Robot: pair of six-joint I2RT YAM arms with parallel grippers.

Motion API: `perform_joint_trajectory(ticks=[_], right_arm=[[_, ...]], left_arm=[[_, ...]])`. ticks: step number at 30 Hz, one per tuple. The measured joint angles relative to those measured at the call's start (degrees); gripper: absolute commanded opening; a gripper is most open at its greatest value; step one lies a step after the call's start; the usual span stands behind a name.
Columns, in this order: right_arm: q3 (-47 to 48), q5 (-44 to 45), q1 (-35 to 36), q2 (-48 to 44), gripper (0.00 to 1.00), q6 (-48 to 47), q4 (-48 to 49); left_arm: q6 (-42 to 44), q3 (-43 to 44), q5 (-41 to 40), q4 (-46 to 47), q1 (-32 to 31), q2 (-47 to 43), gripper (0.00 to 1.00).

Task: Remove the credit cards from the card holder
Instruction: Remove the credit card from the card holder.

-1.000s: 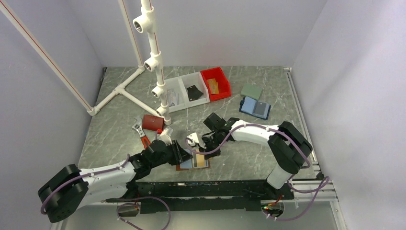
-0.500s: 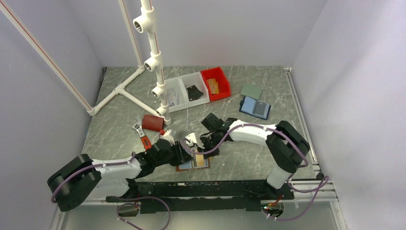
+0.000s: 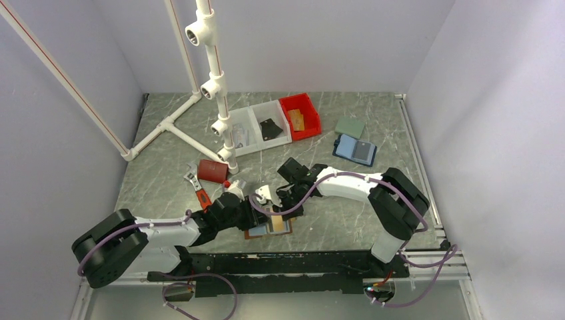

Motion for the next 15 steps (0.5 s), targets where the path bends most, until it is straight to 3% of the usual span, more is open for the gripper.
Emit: perform_joint_trajectory(ticks=[15], right_arm=[[4.11, 5.33, 4.02, 2.58, 0.02, 4.39, -1.62]], left_arm=[[-6.62, -3.39, -1.09, 5.60, 1.01, 0.66, 0.37]])
